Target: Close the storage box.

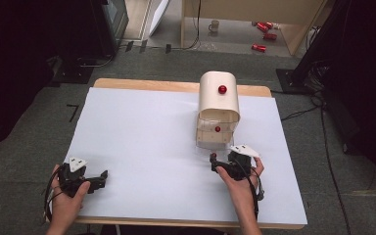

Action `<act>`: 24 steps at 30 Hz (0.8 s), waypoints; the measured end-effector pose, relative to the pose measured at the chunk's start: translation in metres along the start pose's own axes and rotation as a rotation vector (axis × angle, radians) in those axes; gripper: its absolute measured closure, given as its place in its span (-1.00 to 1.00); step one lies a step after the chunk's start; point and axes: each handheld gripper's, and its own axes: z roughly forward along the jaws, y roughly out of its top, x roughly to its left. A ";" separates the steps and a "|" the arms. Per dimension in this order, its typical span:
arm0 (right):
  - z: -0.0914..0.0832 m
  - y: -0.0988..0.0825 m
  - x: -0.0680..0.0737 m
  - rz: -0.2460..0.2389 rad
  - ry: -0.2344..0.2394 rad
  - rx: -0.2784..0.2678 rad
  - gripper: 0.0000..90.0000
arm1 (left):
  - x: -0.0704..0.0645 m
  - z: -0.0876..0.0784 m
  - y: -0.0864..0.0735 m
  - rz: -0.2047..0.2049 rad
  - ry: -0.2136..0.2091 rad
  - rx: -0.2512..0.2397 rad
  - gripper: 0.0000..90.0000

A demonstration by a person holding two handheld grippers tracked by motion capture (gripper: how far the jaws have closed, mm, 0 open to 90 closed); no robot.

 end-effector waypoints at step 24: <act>0.033 0.021 -0.016 0.015 -0.001 -0.037 -0.93 | 0.000 0.000 0.000 0.000 0.000 0.000 -1.00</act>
